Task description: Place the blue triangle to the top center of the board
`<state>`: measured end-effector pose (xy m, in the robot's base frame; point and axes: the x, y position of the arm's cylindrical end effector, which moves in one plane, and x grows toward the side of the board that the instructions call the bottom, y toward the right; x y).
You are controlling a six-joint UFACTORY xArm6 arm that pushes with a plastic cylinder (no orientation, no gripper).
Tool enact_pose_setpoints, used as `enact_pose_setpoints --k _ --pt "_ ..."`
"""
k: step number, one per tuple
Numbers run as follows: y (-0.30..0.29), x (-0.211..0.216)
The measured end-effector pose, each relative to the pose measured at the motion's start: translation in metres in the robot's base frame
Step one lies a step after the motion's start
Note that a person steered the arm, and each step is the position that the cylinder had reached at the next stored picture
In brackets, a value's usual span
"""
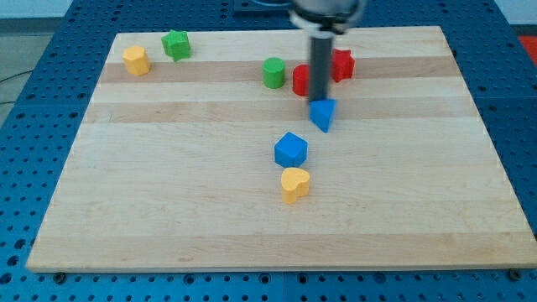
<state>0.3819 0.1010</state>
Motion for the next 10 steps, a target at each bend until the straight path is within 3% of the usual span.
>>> enact_pose_setpoints --k 1,2,3,4,5,6,8,9,10 --pt "0.034 0.053" --pt "-0.04 0.052" --pt "-0.057 0.022" --pt "0.001 0.018" --pt "-0.092 0.003" --pt "-0.137 -0.015" --pt "-0.17 0.008" --pt "-0.175 -0.032" --pt "-0.118 -0.045"
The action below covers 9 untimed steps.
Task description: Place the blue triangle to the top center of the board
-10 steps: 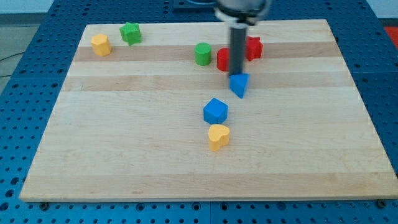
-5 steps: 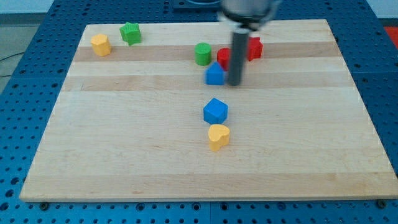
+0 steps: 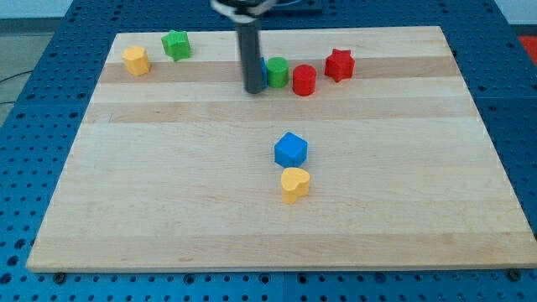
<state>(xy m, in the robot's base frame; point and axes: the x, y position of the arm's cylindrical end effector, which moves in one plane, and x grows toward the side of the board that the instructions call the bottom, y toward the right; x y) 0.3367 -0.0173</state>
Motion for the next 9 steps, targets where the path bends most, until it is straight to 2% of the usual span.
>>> enact_pose_setpoints --k 1,3,4,5,6,7,8,9 --pt "0.006 0.019" --pt "-0.025 -0.061" --pt "-0.005 -0.083" --pt "0.006 -0.086" --pt "0.025 -0.128" --pt "-0.064 -0.145" --pt "-0.113 -0.13" --pt "-0.098 -0.1"
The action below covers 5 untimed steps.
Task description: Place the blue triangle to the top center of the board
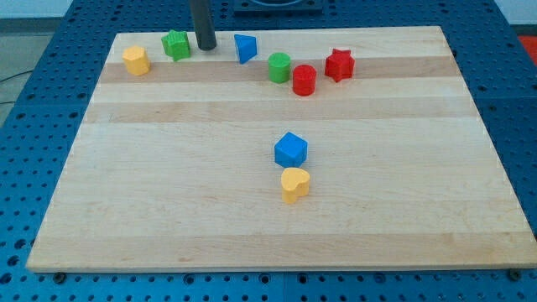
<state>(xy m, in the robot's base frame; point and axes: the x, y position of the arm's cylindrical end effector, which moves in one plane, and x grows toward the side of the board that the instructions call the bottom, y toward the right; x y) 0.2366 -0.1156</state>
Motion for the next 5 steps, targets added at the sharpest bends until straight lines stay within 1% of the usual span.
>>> enact_pose_setpoints --k 1,2,3,4,5 --pt "0.011 -0.009" --pt "0.014 0.007" --pt "0.058 0.009" --pt "0.069 -0.002" --pt "0.067 -0.018"
